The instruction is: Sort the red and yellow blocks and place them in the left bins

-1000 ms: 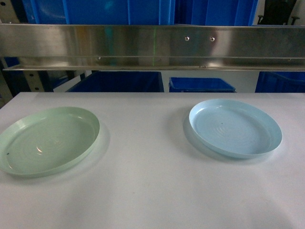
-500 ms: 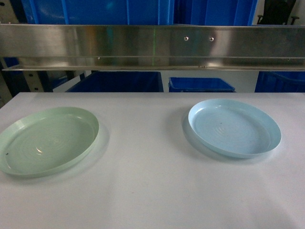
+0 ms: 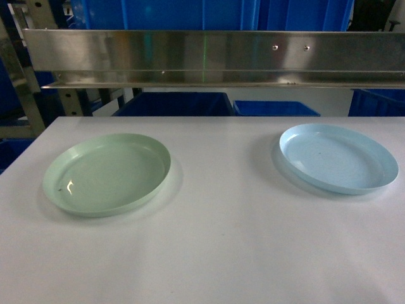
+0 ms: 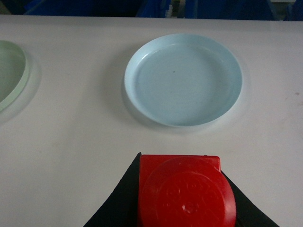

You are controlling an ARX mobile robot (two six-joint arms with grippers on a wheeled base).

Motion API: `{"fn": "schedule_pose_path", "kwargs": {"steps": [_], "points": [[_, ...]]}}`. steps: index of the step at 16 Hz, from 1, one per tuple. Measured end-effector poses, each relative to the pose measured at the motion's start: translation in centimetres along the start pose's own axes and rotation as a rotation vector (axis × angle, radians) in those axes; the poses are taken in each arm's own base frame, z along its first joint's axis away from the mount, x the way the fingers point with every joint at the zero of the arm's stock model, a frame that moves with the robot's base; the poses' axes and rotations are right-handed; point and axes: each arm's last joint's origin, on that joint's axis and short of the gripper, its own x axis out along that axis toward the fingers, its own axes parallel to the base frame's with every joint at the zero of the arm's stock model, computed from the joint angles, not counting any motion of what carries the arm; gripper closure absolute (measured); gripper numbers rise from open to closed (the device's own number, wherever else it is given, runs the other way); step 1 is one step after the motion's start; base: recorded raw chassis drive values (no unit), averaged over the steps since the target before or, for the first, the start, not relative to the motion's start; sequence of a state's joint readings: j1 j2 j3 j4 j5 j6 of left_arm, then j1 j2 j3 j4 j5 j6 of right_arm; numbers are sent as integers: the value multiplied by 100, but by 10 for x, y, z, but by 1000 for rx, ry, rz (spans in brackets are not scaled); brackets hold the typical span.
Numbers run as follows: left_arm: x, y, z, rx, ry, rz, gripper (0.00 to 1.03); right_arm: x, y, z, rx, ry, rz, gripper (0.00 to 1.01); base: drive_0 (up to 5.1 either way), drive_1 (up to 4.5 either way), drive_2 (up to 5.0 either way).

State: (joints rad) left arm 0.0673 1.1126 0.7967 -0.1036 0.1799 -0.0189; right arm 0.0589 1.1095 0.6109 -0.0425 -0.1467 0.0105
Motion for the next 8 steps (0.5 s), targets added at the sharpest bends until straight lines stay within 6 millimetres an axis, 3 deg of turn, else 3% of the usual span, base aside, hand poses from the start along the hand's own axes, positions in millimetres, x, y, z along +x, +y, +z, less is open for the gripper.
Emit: {"fn": "schedule_pose_path", "kwargs": {"steps": [8], "points": [[0, 0, 0, 0, 0, 3, 76, -1, 0, 0, -1, -4, -1, 74, -445, 52, 413]]}}
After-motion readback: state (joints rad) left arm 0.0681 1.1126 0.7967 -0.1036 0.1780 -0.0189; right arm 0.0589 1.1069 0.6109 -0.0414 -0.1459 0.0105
